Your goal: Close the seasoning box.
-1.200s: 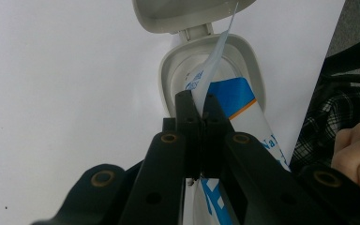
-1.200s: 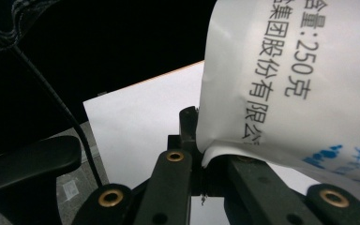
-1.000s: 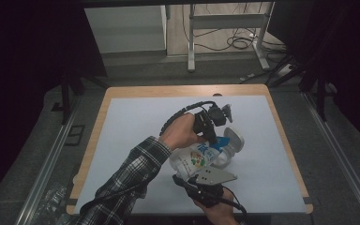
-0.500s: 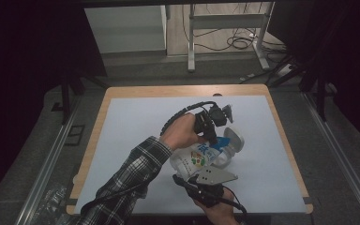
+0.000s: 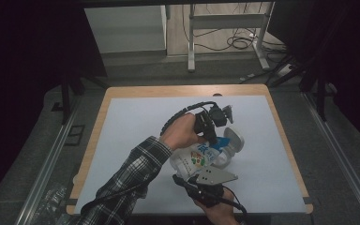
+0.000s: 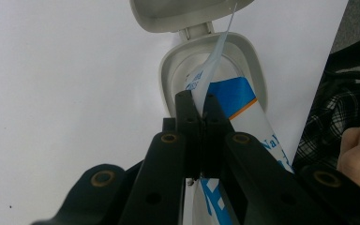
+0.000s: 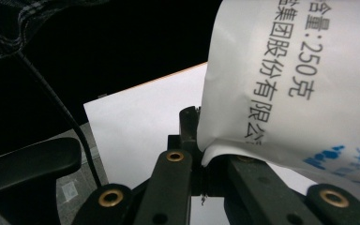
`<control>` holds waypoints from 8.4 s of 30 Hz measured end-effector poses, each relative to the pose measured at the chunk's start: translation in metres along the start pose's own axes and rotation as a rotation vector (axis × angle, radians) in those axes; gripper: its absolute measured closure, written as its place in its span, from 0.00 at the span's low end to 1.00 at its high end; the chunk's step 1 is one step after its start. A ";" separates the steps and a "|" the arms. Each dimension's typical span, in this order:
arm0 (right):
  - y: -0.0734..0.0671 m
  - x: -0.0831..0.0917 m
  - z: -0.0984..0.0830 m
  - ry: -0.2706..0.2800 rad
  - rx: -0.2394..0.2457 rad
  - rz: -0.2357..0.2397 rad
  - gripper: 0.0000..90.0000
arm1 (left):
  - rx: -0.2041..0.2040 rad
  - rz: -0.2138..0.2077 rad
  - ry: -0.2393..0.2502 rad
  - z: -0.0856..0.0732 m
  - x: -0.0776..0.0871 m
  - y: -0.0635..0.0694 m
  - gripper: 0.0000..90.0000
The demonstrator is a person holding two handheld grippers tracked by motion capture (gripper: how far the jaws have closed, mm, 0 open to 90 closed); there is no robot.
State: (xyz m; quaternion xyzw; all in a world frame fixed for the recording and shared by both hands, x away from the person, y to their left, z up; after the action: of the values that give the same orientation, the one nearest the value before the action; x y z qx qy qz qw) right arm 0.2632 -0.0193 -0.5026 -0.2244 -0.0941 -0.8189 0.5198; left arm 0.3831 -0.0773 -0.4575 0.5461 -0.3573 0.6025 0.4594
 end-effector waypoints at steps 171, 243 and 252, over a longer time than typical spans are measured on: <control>-0.001 0.008 0.013 0.050 0.038 -0.015 0.99 | 0.007 -0.023 -0.019 0.003 -0.008 0.000 0.99; 0.007 -0.006 -0.007 -0.018 0.013 -0.034 0.99 | 0.026 -0.077 0.069 -0.002 -0.001 0.004 0.99; 0.016 -0.007 -0.009 -0.022 -0.012 -0.047 0.99 | 0.022 -0.103 0.112 -0.007 0.005 0.009 0.99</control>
State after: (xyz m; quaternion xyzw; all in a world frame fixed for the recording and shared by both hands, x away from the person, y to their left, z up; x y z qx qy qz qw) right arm 0.2776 -0.0243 -0.5154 -0.2342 -0.1002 -0.8289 0.4980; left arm 0.3728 -0.0728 -0.4533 0.5341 -0.2957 0.6115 0.5034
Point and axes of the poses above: each handheld gripper's, and its own axes: x roughly backward along the jaws, z roughly out of its top, y roughly to its right, the point moved 10 cm from there along -x, roughly forward along the jaws, and after that the axes turned 8 degrees about -y, right-handed, at the moved point
